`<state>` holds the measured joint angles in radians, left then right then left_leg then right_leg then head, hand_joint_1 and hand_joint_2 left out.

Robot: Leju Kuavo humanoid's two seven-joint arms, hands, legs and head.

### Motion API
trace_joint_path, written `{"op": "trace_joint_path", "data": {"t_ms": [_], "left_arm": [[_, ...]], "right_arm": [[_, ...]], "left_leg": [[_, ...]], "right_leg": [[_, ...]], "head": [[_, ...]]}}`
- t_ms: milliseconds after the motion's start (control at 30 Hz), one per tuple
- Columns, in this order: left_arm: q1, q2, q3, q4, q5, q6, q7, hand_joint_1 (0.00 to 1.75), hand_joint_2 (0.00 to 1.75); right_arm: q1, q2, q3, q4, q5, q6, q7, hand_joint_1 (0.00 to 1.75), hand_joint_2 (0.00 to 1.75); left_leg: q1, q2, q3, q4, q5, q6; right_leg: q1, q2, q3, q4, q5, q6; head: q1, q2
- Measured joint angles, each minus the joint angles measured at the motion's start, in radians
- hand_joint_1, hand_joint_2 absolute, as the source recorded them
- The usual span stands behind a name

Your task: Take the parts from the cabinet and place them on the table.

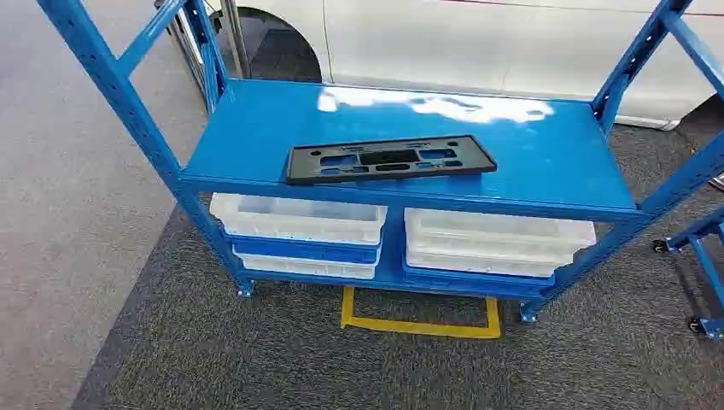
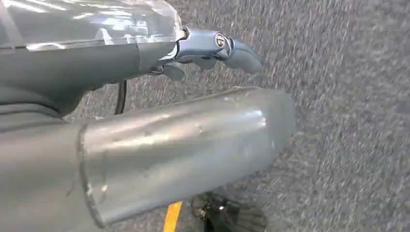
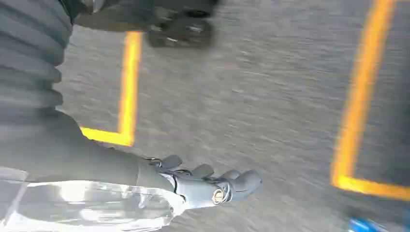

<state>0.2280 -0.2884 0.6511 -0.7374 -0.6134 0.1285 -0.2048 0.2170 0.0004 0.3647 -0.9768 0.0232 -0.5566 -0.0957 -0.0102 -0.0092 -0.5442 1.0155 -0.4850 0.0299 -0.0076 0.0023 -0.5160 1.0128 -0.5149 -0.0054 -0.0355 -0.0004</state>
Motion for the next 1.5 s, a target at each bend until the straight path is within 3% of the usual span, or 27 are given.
{"op": "trace_joint_path", "data": {"t_ms": [267, 533, 567, 767, 867, 900, 1000, 1033, 1067, 1100, 1167, 1200, 1233, 1300, 1333, 1367, 1400, 1433, 1500], "left_arm": [[0.012, -0.016, 0.061, -0.044, -0.041, -0.006, -0.052, 0.00, 0.00], [0.035, -0.029, 0.093, -0.086, -0.069, -0.054, -0.092, 0.00, 0.00], [0.038, -0.031, 0.096, -0.091, -0.071, -0.061, -0.096, 0.00, 0.00], [0.055, -0.037, 0.106, -0.116, -0.076, -0.089, -0.110, 0.00, 0.00], [0.070, -0.046, 0.105, -0.137, -0.071, -0.095, -0.110, 0.00, 0.00], [0.077, -0.048, 0.105, -0.147, -0.069, -0.099, -0.111, 0.00, 0.00], [0.092, -0.053, 0.104, -0.174, -0.068, -0.115, -0.111, 0.00, 0.00], [0.093, -0.053, 0.104, -0.177, -0.068, -0.118, -0.111, 0.00, 0.00], [0.094, -0.053, 0.105, -0.177, -0.068, -0.118, -0.110, 0.00, 0.00], [0.097, -0.053, 0.104, -0.182, -0.068, -0.121, -0.110, 0.00, 0.00], [0.108, -0.060, 0.103, -0.207, -0.069, -0.132, -0.109, 0.00, 0.00], [0.113, -0.066, 0.102, -0.215, -0.070, -0.139, -0.107, 0.00, 0.00], [0.113, -0.067, 0.102, -0.221, -0.072, -0.147, -0.105, 0.00, 0.00], [0.117, -0.068, 0.102, -0.227, -0.076, -0.151, -0.103, 0.00, 0.00], [0.121, -0.070, 0.101, -0.234, -0.077, -0.157, -0.102, 0.00, 0.00], [0.128, -0.069, 0.101, -0.248, -0.080, -0.163, -0.101, 0.00, 0.00], [0.133, -0.072, 0.101, -0.255, -0.081, -0.166, -0.101, 0.00, 0.00], [0.132, -0.072, 0.101, -0.258, -0.087, -0.168, -0.099, 0.00, 0.00], [0.133, -0.072, 0.100, -0.268, -0.089, -0.172, -0.098, 0.00, 0.00]], "right_arm": [[-0.008, -0.042, -0.009, -0.271, 0.086, 0.084, -0.042, 0.00, 1.75], [-0.015, -0.100, 0.015, -0.543, 0.147, 0.189, -0.085, 0.00, 1.75], [-0.016, -0.106, 0.022, -0.580, 0.155, 0.203, -0.088, 0.00, 0.00], [-0.022, -0.136, 0.049, -0.733, 0.187, 0.253, -0.094, 0.00, 0.00], [-0.014, -0.165, 0.052, -0.818, 0.202, 0.265, -0.084, 0.00, 0.00], [-0.019, -0.176, 0.056, -0.848, 0.209, 0.273, -0.083, 0.00, 0.00], [-0.018, -0.213, 0.072, -0.924, 0.232, 0.308, -0.077, 0.00, 0.00], [-0.017, -0.216, 0.076, -0.934, 0.236, 0.313, -0.077, 0.00, 0.00], [-0.018, -0.216, 0.076, -0.934, 0.237, 0.314, -0.077, 0.00, 0.00], [-0.015, -0.220, 0.076, -0.944, 0.238, 0.317, -0.076, 0.00, 0.00], [-0.012, -0.238, 0.083, -0.999, 0.247, 0.337, -0.077, 0.00, 0.00], [-0.014, -0.248, 0.087, -1.022, 0.250, 0.348, -0.077, 0.00, 0.00], [-0.010, -0.253, 0.088, -1.037, 0.254, 0.359, -0.075, 0.00, 0.00], [-0.010, -0.254, 0.089, -1.047, 0.257, 0.361, -0.073, 0.00, 0.00], [-0.007, -0.257, 0.089, -1.060, 0.257, 0.359, -0.069, 0.00, 0.00], [-0.003, -0.257, 0.089, -1.076, 0.257, 0.356, -0.068, 0.00, 0.00], [-0.001, -0.258, 0.089, -1.089, 0.257, 0.351, -0.068, 0.00, 0.00], [0.002, -0.258, 0.089, -1.098, 0.261, 0.340, -0.066, 0.00, 0.00], [0.011, -0.258, 0.089, -1.103, 0.271, 0.330, -0.062, 0.00, 0.00]], "left_leg": [[0.000, 0.000, 0.001, 0.000, 0.000, 0.000], [-0.003, 0.000, 0.000, 0.002, 0.000, 0.000], [-0.004, 0.000, 0.000, 0.002, -0.001, 0.002], [-0.010, -0.001, -0.001, 0.008, -0.004, 0.014], [-0.001, -0.001, 0.009, -0.013, 0.007, 0.033], [-0.001, -0.003, 0.012, -0.016, 0.009, 0.036], [-0.004, -0.009, 0.010, -0.016, 0.008, 0.038], [-0.005, -0.015, 0.011, -0.016, 0.008, 0.038], [-0.005, -0.024, 0.013, -0.015, 0.008, 0.038], [-0.006, -0.037, 0.015, -0.014, 0.007, 0.038], [-0.011, -0.059, 0.022, -0.012, 0.003, 0.035], [-0.007, -0.065, 0.016, -0.012, 0.002, 0.034], [-0.009, -0.074, 0.017, -0.006, 0.000, 0.028], [0.003, -0.092, 0.010, -0.011, 0.004, 0.015], [0.001, -0.100, 0.009, -0.016, 0.006, 0.010], [-0.005, -0.092, 0.014, -0.012, -0.001, 0.007], [-0.007, -0.049, 0.008, 0.009, -0.018, -0.002], [-0.002, -0.024, -0.021, 0.067, -0.056, -0.011], [0.013, -0.006, -0.103, 0.224, -0.124, -0.030]], "right_leg": [[0.000, 0.000, 0.002, 0.000, 0.000, 0.000], [-0.006, 0.000, 0.002, -0.001, 0.002, 0.004], [-0.007, 0.000, 0.002, -0.001, 0.002, 0.005], [-0.011, 0.000, 0.004, -0.004, 0.001, 0.021], [-0.013, -0.002, 0.006, 0.004, -0.007, 0.032], [-0.011, -0.002, -0.009, 0.039, -0.033, 0.031], [-0.010, -0.002, -0.122, 0.265, -0.141, 0.032], [-0.010, -0.002, -0.146, 0.306, -0.143, 0.031], [-0.008, -0.002, -0.147, 0.299, -0.120, 0.029], [-0.007, -0.001, -0.127, 0.243, -0.074, 0.023], [-0.002, 0.025, -0.050, 0.068, 0.024, 0.004], [-0.002, 0.072, -0.027, 0.022, 0.024, -0.011], [-0.001, 0.079, -0.027, 0.004, 0.027, -0.014], [0.008, 0.060, -0.024, 0.001, 0.025, -0.015], [0.006, 0.053, -0.021, -0.008, 0.027, -0.017], [-0.012, 0.041, -0.008, -0.032, 0.037, -0.011], [-0.013, 0.035, 0.003, -0.044, 0.038, -0.013], [-0.015, 0.027, 0.010, -0.046, 0.038, -0.014], [-0.016, 0.010, 0.012, -0.045, 0.033, -0.014]], "head": [[0.000, 0.000], [0.000, 0.000], [0.000, 0.000], [0.000, 0.000], [0.000, 0.000], [0.001, 0.000], [0.001, 0.000], [0.000, 0.000], [0.001, 0.000], [0.001, 0.000], [0.000, 0.000], [0.000, 0.000], [-0.002, 0.000], [0.000, 0.000], [0.000, 0.000], [0.000, 0.000], [-0.004, 0.000], [-0.006, 0.000], [-0.006, 0.000]]}}
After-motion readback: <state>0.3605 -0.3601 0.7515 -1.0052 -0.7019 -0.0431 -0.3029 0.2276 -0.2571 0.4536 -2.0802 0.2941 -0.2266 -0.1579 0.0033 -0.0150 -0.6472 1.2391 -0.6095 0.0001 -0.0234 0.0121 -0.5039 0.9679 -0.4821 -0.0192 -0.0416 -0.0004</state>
